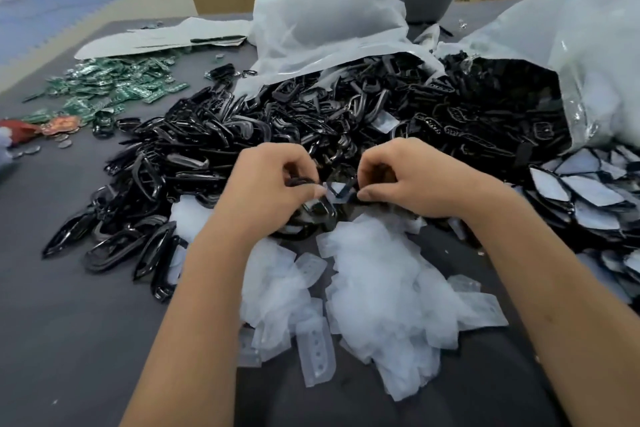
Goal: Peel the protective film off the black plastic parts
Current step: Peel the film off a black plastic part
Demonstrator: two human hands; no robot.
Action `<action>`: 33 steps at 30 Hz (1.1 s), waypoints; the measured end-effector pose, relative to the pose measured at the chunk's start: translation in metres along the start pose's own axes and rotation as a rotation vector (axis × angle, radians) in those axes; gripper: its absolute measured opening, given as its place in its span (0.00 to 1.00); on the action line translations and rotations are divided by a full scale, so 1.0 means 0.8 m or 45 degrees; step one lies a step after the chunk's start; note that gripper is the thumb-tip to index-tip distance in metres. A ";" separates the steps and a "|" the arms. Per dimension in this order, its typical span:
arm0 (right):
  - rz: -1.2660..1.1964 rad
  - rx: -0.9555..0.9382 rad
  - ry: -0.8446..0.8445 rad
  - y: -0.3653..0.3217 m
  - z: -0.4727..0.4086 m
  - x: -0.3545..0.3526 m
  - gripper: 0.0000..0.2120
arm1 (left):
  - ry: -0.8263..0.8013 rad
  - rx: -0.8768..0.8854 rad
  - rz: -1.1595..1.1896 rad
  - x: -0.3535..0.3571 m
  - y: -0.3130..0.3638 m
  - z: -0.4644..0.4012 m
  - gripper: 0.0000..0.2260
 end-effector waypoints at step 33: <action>-0.965 0.038 1.014 0.006 0.045 0.063 0.04 | -0.003 -0.264 0.795 0.052 0.008 0.044 0.15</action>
Point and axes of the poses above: each hand's wrist, its own z-axis away from the middle knuckle, its own x-axis out of the palm, y = z × x, the point moved 2 cm from there along -z, towards the middle knuckle, and after that the axes turned 13 degrees about -x, right-handed, at the moved point
